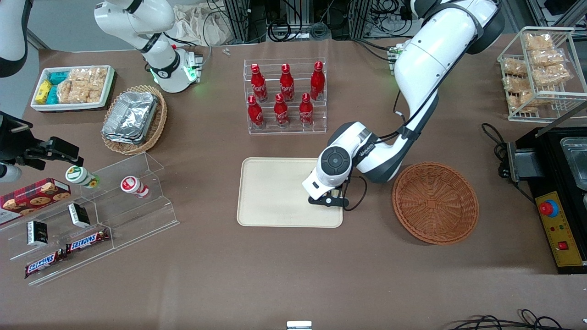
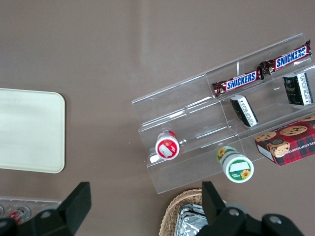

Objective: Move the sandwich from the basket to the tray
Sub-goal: 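Carry the sandwich over the cream tray and lower it onto it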

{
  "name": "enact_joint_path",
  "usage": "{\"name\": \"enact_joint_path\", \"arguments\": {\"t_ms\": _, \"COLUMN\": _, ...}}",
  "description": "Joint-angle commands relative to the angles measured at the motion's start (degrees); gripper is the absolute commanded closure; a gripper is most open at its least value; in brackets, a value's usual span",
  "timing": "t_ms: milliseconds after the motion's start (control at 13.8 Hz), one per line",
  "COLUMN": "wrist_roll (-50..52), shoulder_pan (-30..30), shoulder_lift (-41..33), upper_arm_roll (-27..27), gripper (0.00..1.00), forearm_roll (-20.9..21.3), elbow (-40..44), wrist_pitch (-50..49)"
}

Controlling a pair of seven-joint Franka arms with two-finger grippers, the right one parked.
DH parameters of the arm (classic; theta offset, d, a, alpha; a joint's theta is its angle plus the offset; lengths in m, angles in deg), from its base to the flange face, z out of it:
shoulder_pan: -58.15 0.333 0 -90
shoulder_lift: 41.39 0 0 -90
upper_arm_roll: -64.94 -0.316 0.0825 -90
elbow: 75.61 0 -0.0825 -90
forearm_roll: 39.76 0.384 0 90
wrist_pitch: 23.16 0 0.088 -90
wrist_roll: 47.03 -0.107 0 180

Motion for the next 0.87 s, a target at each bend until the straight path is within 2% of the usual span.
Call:
{"name": "enact_joint_path", "arguments": {"t_ms": 0, "wrist_roll": 0.2, "shoulder_pan": 0.1, "shoulder_lift": -0.9, "upper_arm_roll": -0.3, "gripper": 0.12, "forearm_roll": 1.1, "elbow": -0.9, "wrist_pitch": 0.0}}
{"name": "enact_joint_path", "arguments": {"t_ms": 73, "wrist_roll": 0.8, "shoulder_pan": 0.1, "shoulder_lift": -1.1, "upper_arm_roll": -0.3, "gripper": 0.00, "forearm_roll": 1.0, "elbow": -0.8, "wrist_pitch": -0.1}}
{"name": "enact_joint_path", "arguments": {"t_ms": 291, "wrist_roll": 3.3, "shoulder_pan": 2.3, "shoulder_lift": -3.8, "upper_arm_roll": -0.2, "gripper": 0.00, "forearm_roll": 0.2, "elbow": -0.3, "wrist_pitch": -3.1}}
{"name": "enact_joint_path", "arguments": {"t_ms": 655, "wrist_roll": 3.0, "shoulder_pan": 6.1, "shoulder_lift": -13.9, "upper_arm_roll": -0.2, "gripper": 0.00, "forearm_roll": -0.1, "elbow": 0.4, "wrist_pitch": -14.7}}
{"name": "enact_joint_path", "arguments": {"t_ms": 800, "wrist_roll": 2.5, "shoulder_pan": 8.6, "shoulder_lift": -17.0, "upper_arm_roll": 0.0, "gripper": 0.00, "forearm_roll": -1.4, "elbow": 0.3, "wrist_pitch": -15.6}}
